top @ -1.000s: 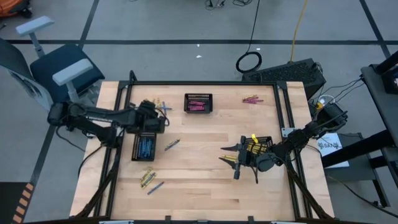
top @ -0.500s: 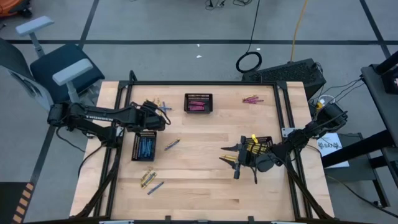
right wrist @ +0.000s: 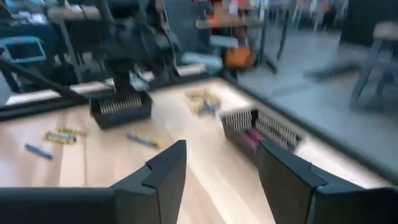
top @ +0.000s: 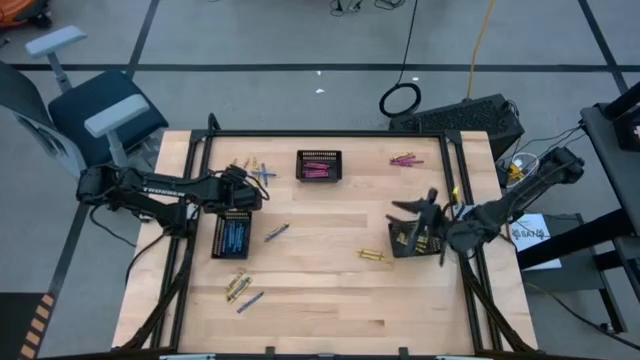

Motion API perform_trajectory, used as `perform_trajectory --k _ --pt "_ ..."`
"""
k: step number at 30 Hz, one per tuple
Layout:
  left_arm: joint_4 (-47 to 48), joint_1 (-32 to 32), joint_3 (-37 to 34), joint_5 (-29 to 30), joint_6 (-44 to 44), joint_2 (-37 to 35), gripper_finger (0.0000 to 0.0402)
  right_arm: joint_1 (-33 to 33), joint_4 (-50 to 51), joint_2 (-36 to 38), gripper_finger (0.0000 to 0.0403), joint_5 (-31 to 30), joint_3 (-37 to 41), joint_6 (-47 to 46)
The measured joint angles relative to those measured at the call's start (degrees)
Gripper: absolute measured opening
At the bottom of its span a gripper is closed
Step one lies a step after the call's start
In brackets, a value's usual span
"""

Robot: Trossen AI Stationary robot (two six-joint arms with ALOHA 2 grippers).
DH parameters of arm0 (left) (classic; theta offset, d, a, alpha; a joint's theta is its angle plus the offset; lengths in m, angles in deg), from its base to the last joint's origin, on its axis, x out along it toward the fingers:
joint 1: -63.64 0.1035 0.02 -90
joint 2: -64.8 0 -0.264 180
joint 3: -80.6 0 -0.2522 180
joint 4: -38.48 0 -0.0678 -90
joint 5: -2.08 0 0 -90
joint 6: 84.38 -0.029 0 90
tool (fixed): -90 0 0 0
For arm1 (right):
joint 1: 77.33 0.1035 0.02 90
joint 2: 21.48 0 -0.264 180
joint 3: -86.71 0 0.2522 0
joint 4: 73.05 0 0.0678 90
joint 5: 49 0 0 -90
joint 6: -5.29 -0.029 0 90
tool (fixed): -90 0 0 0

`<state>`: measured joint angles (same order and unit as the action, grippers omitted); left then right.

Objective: Sort crayons
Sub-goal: Put the bottom red crayon into the top black bin

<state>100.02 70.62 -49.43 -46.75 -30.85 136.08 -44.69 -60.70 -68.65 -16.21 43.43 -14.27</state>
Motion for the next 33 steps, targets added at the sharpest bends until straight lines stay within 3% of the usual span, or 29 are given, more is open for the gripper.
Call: perform_trajectory --k 5,9,12,18,24,33 --pt "-1.9 2.0 -0.6 -1.4 -2.9 0.0 0.0135 -10.0 19.3 6.8 0.0180 12.0 -0.7 -10.5" --pt "-4.6 2.2 -0.6 -2.2 -6.1 -0.2 0.0135 -21.9 36.6 6.9 0.0180 18.7 -4.9 -14.1" --pt "-8.4 1.5 -0.6 -2.2 -8.9 -0.2 0.0135 -32.1 43.2 5.2 0.0180 24.7 -6.4 -11.8" --pt "-19.2 -1.5 -0.6 -2.2 -14.3 -0.2 0.0135 -53.0 39.4 -2.3 0.0180 39.7 -6.5 0.3" --pt "-30.8 -6.3 -0.5 -2.2 -19.6 -0.2 0.0135 -68.7 31.1 -14.7 0.0180 49.2 -6.5 9.4" --pt "-48.9 -12.3 -0.5 -2.1 -28.3 -0.2 0.0135 -80.7 26.9 -30.9 0.0180 51.5 -10.2 15.5"
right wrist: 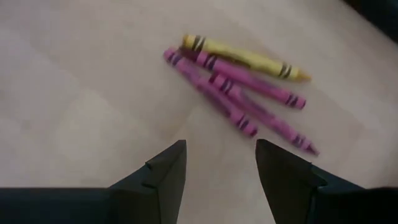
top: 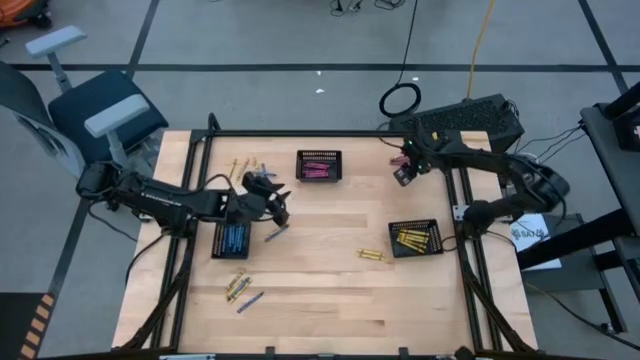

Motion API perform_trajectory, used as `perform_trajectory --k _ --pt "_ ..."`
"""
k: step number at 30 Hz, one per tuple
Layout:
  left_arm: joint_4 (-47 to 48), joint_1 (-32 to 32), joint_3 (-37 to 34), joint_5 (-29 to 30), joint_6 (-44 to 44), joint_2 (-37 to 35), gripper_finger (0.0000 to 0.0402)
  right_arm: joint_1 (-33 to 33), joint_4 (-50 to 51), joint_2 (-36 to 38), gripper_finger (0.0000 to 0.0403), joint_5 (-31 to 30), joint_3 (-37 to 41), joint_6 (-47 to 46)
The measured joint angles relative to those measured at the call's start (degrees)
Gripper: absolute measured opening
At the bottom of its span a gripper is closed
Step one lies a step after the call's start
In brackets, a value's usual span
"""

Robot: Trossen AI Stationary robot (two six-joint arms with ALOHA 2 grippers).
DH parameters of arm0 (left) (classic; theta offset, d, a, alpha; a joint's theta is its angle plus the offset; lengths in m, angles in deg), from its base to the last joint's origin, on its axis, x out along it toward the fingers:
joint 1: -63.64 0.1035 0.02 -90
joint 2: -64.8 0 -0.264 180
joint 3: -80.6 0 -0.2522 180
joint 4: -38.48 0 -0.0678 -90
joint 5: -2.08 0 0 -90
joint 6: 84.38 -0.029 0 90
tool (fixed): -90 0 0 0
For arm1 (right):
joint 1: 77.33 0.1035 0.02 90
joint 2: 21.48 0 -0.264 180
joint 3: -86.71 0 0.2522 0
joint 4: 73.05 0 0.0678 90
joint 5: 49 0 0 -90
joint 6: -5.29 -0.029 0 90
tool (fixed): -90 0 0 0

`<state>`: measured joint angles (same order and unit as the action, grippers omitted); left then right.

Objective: Sort crayons
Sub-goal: Put the bottom red crayon into the top black bin

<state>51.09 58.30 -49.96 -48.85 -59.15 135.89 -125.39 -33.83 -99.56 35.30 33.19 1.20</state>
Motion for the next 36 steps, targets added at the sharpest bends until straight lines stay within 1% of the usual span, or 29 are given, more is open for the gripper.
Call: perform_trajectory --k 3,5,9,12,19,22,25,28,30,34,36 --pt "-2.4 -1.1 0.0 0.0 -3.2 0.0 0.0135 -1.1 0.0 -3.5 0.0180 0.0 -3.2 2.3" --pt "-2.7 -1.5 0.0 0.1 -3.7 0.0 0.0135 -1.4 -0.2 -5.3 0.0180 0.2 -5.2 3.4" --pt "-2.5 -2.3 0.0 0.1 -3.5 0.0 0.0135 -2.7 -0.7 -8.5 0.0180 4.6 -7.7 5.7" --pt "-2.4 -2.8 0.0 0.1 -3.3 0.0 0.0135 -3.8 -1.0 -10.6 0.0180 7.2 -8.7 5.1" --pt "-2.4 -3.9 0.0 0.2 -3.3 0.0 0.0135 -3.9 1.2 -11.9 0.0180 7.7 -8.7 4.9" --pt "-2.4 -3.9 0.0 0.2 -3.3 0.0 0.0135 -3.7 2.7 -11.7 0.0180 12.1 -8.7 4.3" --pt "-2.4 -3.9 0.0 0.1 -3.3 0.0 0.0135 -3.7 3.4 -11.7 0.0180 18.6 -8.7 4.1" --pt "-2.4 -3.9 0.0 0.2 -3.3 0.0 0.0135 -3.7 3.3 -11.4 0.0180 22.1 -8.7 5.2" --pt "-2.4 -3.9 0.0 0.2 -3.3 0.0 0.0135 -3.6 2.2 -11.2 0.0180 21.1 -8.7 6.5" --pt "-2.3 -3.9 0.0 0.2 -3.4 0.0 0.0135 -3.6 -1.2 -11.3 0.0180 13.2 -8.7 6.5" --pt "-2.3 -3.9 0.0 0.2 -3.5 0.0 0.0135 -3.6 -3.6 -11.9 0.0180 13.0 -8.7 5.9"
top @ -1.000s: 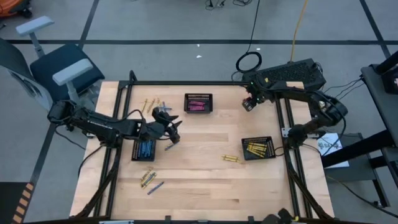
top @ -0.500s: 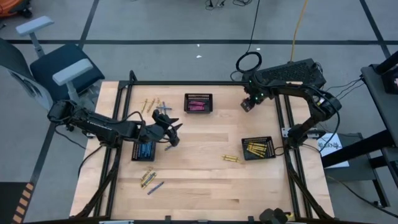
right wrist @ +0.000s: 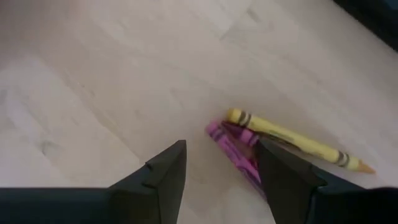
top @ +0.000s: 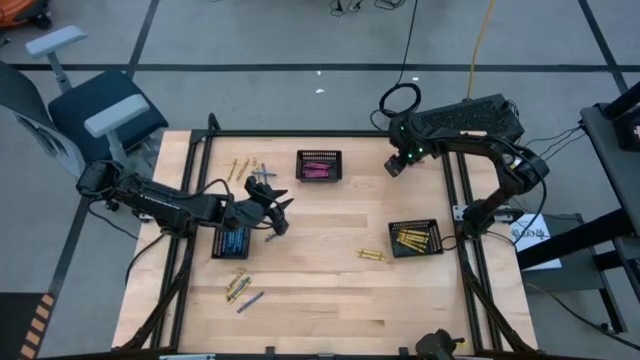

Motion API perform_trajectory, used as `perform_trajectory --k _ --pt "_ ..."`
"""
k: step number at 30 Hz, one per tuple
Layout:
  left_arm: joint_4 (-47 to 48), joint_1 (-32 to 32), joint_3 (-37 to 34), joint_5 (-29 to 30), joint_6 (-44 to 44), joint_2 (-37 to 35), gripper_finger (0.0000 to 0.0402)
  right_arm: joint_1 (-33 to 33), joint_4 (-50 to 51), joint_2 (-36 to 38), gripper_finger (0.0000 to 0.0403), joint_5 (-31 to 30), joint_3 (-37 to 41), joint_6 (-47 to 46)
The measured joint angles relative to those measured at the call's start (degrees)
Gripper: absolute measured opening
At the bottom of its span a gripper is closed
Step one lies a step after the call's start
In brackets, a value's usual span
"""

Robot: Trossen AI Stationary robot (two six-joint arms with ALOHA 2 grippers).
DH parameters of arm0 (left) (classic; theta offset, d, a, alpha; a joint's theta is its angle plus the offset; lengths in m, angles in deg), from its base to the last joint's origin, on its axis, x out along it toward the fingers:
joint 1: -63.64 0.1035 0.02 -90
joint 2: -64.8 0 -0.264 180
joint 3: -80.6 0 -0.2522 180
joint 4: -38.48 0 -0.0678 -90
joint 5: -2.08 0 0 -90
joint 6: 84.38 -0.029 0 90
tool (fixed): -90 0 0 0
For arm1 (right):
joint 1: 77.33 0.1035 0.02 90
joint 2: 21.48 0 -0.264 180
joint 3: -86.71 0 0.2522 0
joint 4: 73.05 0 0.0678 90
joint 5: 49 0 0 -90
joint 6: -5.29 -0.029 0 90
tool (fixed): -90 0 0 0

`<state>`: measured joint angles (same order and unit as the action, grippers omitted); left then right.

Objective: Sort crayons
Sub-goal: Put the bottom red crayon into the top black bin

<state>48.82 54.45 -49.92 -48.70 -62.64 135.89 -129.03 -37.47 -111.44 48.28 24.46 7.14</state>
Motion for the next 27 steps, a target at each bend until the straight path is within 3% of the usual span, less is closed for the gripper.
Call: perform_trajectory --k 12,19,24,27 --pt "0.1 0.0 0.0 0.0 0.0 0.0 0.0135 0.2 1.4 -2.2 0.0180 2.4 0.0 -3.8" --pt "0.1 0.0 0.0 0.0 0.0 0.0 0.0135 1.7 4.2 1.1 0.0180 12.4 0.1 -1.7" --pt "0.1 0.0 0.0 0.0 0.0 0.0 0.0135 4.1 12.9 7.4 0.0180 12.1 0.1 10.8" --pt "0.1 0.0 0.0 0.0 0.0 0.0 0.0135 6.9 20.9 10.1 0.0180 3.2 0.1 22.7"
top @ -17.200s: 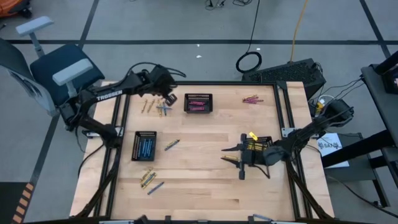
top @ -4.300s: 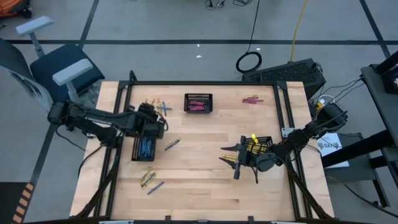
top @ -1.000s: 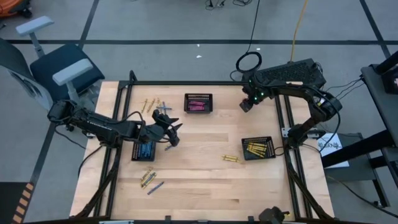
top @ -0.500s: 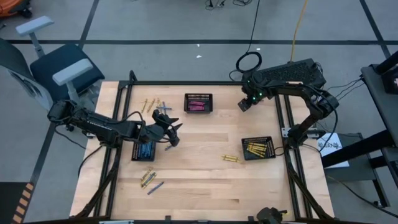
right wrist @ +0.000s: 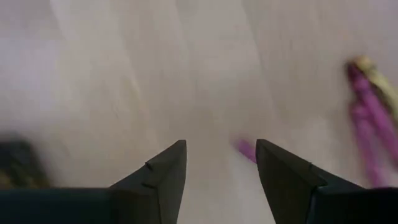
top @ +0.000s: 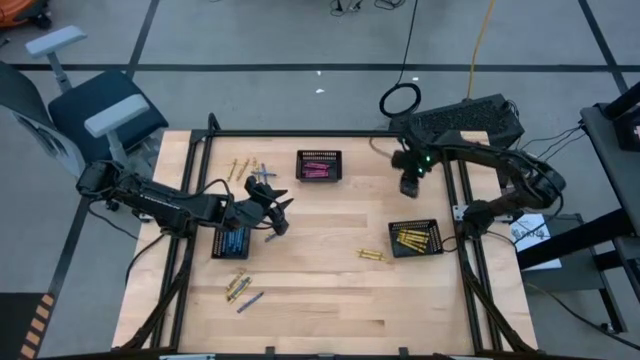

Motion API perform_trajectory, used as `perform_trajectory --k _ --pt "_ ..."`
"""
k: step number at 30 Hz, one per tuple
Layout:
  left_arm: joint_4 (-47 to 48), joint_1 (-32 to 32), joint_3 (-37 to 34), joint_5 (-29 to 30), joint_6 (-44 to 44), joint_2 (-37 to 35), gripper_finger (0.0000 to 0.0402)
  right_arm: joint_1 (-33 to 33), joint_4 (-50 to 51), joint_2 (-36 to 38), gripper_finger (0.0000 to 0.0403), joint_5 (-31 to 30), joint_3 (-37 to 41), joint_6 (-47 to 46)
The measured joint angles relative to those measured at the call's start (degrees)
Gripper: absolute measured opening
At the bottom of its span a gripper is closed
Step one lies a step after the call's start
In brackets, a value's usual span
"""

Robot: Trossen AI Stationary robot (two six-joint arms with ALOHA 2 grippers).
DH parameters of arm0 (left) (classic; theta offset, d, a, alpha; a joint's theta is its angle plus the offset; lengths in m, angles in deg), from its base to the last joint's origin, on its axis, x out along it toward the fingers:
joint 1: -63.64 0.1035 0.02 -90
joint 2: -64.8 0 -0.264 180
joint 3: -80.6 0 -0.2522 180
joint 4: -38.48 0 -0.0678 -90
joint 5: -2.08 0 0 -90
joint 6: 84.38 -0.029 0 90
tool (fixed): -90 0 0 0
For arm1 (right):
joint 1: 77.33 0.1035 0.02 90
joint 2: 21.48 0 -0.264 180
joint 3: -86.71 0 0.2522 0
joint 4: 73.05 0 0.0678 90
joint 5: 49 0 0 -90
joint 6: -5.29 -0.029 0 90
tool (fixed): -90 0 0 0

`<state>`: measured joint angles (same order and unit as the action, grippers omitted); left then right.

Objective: Sort crayons
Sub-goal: Put the bottom red crayon into the top black bin

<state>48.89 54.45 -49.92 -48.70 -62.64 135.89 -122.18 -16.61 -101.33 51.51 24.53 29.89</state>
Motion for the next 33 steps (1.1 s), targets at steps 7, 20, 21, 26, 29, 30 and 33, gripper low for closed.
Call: perform_trajectory --k 7,20,21,26,29,30,33 --pt "0.0 0.0 0.0 0.0 0.0 0.0 0.0135 3.0 2.9 -3.3 0.0180 -16.7 2.3 12.8" --pt "1.5 0.0 0.0 0.0 0.3 0.0 0.0135 5.3 0.7 -9.4 0.0103 -23.2 3.9 18.4" --pt "1.5 0.0 0.0 0.0 0.3 0.0 0.0135 5.3 0.6 -9.4 0.0086 -23.1 3.9 18.3" --pt "1.5 -0.2 0.0 0.0 0.3 0.0 0.0135 5.2 -0.1 -9.4 0.0009 -21.2 3.9 16.8" --pt "1.5 -0.6 0.0 0.0 0.3 0.0 0.0135 5.5 -0.3 -9.4 0.0012 -21.4 3.9 15.2" --pt "1.5 -0.7 0.0 0.0 0.3 0.0 0.0135 5.6 -0.3 -9.3 0.0011 -21.9 3.9 14.4" --pt "1.5 -1.2 0.0 0.0 0.3 0.0 0.0135 6.0 -0.7 -7.8 0.0004 -20.6 4.0 13.1"
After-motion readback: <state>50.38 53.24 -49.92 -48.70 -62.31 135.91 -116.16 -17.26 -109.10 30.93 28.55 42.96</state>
